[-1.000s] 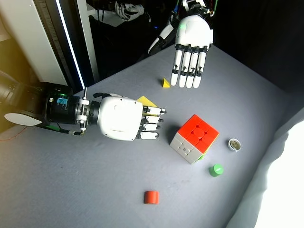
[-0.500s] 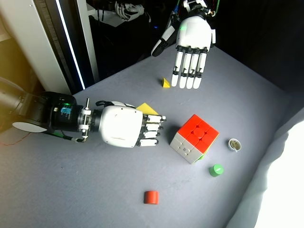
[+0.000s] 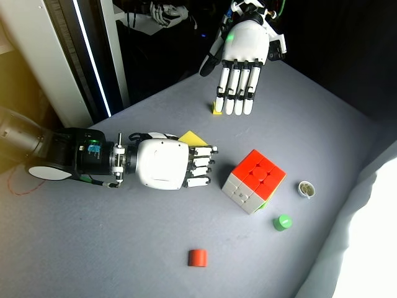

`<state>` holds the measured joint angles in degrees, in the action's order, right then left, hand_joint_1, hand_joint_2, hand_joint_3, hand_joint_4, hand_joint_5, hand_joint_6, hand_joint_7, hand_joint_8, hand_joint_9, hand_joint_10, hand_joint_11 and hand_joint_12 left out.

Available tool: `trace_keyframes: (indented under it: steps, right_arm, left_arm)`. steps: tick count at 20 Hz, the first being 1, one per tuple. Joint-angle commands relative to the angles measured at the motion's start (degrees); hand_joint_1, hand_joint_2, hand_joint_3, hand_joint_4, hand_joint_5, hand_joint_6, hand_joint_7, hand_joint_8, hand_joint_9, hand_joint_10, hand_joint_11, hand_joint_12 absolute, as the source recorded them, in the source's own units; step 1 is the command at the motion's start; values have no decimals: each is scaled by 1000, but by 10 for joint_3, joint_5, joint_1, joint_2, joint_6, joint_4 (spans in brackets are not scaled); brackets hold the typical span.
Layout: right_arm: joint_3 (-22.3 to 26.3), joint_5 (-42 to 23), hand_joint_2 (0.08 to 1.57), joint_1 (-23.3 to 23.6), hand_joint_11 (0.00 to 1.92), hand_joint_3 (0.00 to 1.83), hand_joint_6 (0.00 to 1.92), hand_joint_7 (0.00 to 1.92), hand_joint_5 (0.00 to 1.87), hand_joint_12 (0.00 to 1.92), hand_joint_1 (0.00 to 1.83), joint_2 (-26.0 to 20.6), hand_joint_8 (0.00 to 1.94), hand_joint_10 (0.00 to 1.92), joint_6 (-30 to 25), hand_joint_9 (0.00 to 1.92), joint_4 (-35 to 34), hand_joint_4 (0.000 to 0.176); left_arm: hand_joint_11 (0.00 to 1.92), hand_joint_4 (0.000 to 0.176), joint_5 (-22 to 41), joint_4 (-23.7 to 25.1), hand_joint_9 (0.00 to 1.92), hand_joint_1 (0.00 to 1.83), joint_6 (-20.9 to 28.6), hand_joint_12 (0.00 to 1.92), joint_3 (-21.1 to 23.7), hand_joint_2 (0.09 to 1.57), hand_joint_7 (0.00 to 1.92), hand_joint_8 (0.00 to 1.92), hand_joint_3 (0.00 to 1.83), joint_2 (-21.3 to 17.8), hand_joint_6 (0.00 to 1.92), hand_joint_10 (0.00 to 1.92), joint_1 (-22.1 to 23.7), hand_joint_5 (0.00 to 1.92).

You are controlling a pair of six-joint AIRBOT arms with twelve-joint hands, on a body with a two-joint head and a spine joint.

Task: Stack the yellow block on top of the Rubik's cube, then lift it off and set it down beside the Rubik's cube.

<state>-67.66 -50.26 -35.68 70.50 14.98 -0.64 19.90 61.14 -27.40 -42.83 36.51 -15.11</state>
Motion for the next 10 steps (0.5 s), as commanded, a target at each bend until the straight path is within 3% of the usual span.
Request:
trace_keyframes:
  steps: [1,2,3,5,6,9,10]
  right_arm:
    - [-4,-72,1186,-1,344,1,1039,857,866,1786,1322,-1,1349,1491,-9,667,0,0]
    - [-7,-67,1180,-1,334,1,1029,846,888,1789,1227,0,1383,1470,-13,649,0,0]
    - [-10,-61,1191,1,326,1,1062,839,861,1795,1323,1,1358,1504,-25,668,0,0]
    - [-19,-34,1179,8,303,1,1055,851,881,1810,1203,6,1362,1431,-52,652,0,0]
    - [-22,-24,1198,11,281,3,1121,845,827,1826,1315,7,1354,1506,-56,654,0,0]
    - [-28,-18,1193,14,305,0,1077,845,865,1800,1348,9,1331,1502,-55,667,0,0]
    - [-30,-18,1171,14,328,0,1002,853,923,1798,1235,9,1343,1448,-55,666,0,0]
  left_arm:
    - [0,0,28,-7,188,210,-3,450,2,923,178,5,0,-6,3,4,8,142]
    - [0,0,25,-6,167,235,-3,397,2,924,165,3,0,-5,1,3,8,130]
    - [0,0,23,-6,172,247,-3,388,2,919,173,6,0,-5,5,5,8,139]
    - [0,0,19,-5,171,223,-3,407,3,925,169,1,1,-4,3,3,9,143]
    - [0,0,18,-2,159,212,-3,379,3,934,152,1,3,-4,1,1,10,128]
    - [0,0,19,0,144,234,-3,355,4,930,139,2,0,-4,3,2,12,118]
    - [0,0,19,0,190,244,-3,444,5,924,181,3,0,-4,1,5,12,158]
